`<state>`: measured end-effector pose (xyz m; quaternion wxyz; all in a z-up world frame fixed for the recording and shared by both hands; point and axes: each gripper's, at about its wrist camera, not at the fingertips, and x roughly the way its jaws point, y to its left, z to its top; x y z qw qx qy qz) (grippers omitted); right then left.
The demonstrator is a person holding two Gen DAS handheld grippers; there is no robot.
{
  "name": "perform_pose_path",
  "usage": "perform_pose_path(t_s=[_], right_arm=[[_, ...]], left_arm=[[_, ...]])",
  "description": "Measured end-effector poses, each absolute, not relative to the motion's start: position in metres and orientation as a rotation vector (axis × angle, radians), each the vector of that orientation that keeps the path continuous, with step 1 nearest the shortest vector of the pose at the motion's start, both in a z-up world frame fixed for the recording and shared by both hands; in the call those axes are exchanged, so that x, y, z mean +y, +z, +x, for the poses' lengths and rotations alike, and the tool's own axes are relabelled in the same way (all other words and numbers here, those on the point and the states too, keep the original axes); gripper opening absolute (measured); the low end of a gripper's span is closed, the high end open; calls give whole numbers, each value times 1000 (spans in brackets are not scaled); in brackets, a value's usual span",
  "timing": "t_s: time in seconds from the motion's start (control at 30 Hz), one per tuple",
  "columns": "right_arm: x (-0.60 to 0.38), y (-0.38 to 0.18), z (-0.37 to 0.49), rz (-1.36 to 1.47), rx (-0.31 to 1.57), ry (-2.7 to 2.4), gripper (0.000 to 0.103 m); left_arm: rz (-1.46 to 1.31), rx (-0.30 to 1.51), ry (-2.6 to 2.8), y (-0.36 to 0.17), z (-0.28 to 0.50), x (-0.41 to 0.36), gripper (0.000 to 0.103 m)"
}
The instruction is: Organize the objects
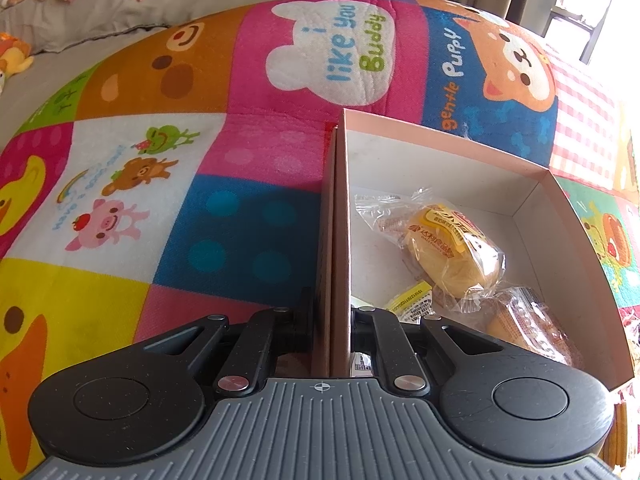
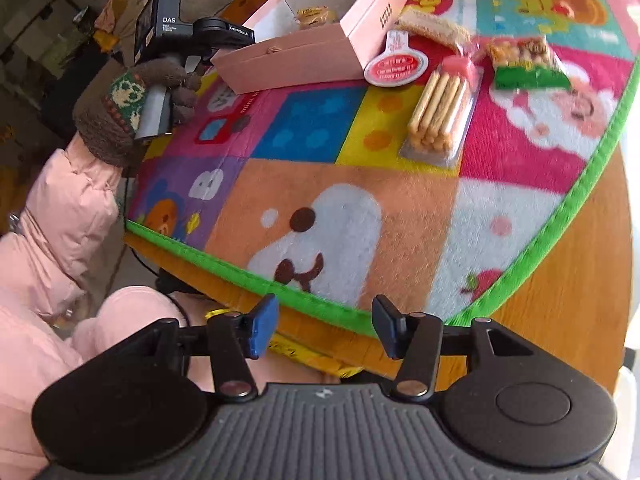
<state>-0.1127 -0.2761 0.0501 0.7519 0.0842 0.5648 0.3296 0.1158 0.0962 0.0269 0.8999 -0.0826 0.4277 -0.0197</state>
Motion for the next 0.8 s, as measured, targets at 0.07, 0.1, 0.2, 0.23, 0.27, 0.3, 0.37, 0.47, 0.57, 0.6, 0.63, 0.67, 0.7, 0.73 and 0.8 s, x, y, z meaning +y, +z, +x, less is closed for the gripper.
perform_pose_path(t_s=[0.07, 0.1, 0.2, 0.23, 0.27, 0.3, 0.37, 0.47, 0.57, 0.6, 0.63, 0.67, 0.7, 0.73, 0.8], right_arm=[[-287, 35, -119, 321, 1304, 758, 55], [-291, 30, -122, 367, 1315, 769, 59], [-297, 17, -126, 348, 1359, 697, 59], [-300, 14, -128, 342, 1361, 681, 59], [-304, 9, -128, 360, 1370, 668, 59], [-307, 4, -128, 386, 1380, 657, 59], [-309, -5, -128, 431, 1393, 648, 59], [-306, -14, -127, 475, 1387, 646, 59], [-301, -24, -125, 514, 1383, 634, 55], [-299, -27, -125, 517, 1381, 625, 52], [-299, -30, -125, 529, 1377, 618, 49], [-300, -32, -125, 548, 1373, 610, 47], [-301, -37, -124, 574, 1376, 611, 43], [-301, -40, -125, 593, 1372, 611, 34], [-303, -43, -127, 621, 1347, 613, 20]], left_arm=[[-171, 885, -42, 27, 116, 97, 12], [-171, 885, -42, 27, 116, 97, 12], [-171, 885, -41, 27, 116, 96, 12], [-171, 885, -41, 27, 116, 96, 12], [-171, 885, -41, 27, 116, 97, 12], [-172, 885, -41, 27, 116, 97, 12], [-171, 885, -41, 27, 116, 97, 12], [-171, 885, -41, 27, 115, 97, 12], [-171, 885, -41, 27, 116, 97, 12], [-171, 885, -41, 27, 116, 96, 12], [-171, 884, -41, 27, 115, 97, 12], [-172, 885, -41, 27, 116, 97, 12], [-173, 885, -41, 27, 116, 97, 12], [-174, 884, -41, 27, 116, 97, 12], [-172, 885, -41, 27, 116, 97, 12]])
